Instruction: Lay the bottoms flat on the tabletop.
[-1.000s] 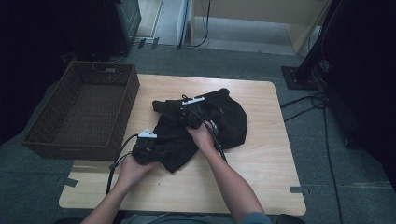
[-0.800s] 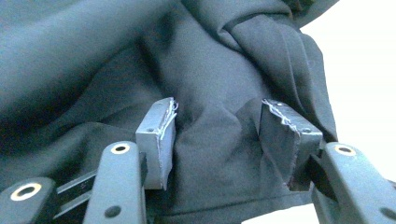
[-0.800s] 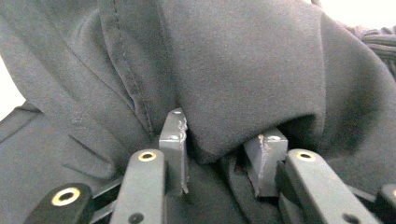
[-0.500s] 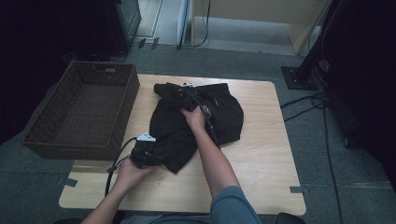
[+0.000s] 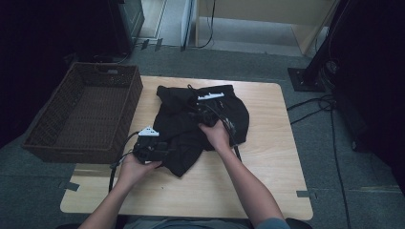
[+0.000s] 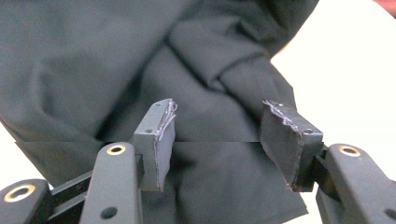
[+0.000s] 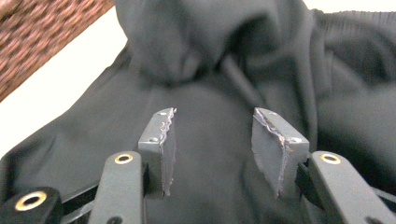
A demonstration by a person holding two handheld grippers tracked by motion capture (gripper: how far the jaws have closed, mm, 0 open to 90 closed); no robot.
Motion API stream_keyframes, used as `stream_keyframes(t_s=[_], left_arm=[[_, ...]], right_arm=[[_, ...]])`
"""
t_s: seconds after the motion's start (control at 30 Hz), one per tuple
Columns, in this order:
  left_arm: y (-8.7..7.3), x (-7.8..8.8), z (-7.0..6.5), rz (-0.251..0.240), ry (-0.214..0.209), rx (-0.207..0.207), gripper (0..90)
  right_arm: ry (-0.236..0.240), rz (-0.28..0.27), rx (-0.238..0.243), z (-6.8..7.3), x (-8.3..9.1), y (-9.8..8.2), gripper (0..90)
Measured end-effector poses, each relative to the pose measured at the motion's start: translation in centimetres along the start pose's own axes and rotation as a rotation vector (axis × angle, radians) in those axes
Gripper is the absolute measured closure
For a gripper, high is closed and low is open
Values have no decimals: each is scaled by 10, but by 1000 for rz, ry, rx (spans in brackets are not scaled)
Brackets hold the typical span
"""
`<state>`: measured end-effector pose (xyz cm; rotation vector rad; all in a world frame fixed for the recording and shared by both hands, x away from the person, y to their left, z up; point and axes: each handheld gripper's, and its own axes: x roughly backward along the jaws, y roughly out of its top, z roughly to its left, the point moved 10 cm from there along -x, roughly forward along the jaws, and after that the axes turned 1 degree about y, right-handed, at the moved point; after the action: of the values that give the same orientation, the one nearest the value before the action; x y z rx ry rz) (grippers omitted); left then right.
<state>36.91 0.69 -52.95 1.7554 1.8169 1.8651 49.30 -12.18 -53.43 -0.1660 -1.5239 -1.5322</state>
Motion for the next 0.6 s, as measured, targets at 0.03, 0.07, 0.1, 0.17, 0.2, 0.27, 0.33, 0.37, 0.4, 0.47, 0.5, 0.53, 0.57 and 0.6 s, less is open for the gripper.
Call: stream_keyframes(t_s=[0.03, 0.07, 0.1, 0.17, 0.2, 0.27, 0.33, 0.37, 0.4, 0.47, 0.5, 0.53, 0.57, 0.6], left_arm=[[5, 2, 0, -8, 1, -7, 438], [11, 3, 0, -18, 1, -15, 434], [16, 3, 0, -23, 6, -19, 431], [25, -3, 4, -24, 14, -24, 421], [28, -8, 8, -25, 24, -28, 421], [29, -19, 20, -9, 38, -1, 422], [25, -30, 29, 17, 39, 20, 424], [23, -35, 33, 30, 52, 21, 424], [21, -40, 36, 45, 60, 12, 424], [17, -47, 42, 67, 94, -16, 424], [15, -50, 44, 73, 105, -30, 426], [13, -52, 46, 76, 115, -41, 433], [11, -54, 47, 83, 119, -50, 446], [10, -56, 48, 88, 116, -49, 475]], right_arm=[[9, 9, -3, 2, 5, -10, 503], [15, 7, 0, 3, 7, -15, 500], [23, 13, -1, 5, 11, -22, 496], [32, 17, 5, 7, 16, -35, 486], [36, 27, 0, 9, 18, -42, 474], [43, 39, -1, 10, 21, -53, 436], [50, 43, -7, 11, 22, -61, 411], [52, 42, -6, 11, 23, -65, 397], [55, 42, -3, 11, 22, -68, 383], [42, 59, 16, 11, 19, -74, 367], [39, 63, 26, 12, 17, -76, 368], [33, 68, 30, 12, 15, -78, 370], [27, 59, 44, 12, 14, -79, 378], [16, 44, 63, 12, 13, -80, 396]])
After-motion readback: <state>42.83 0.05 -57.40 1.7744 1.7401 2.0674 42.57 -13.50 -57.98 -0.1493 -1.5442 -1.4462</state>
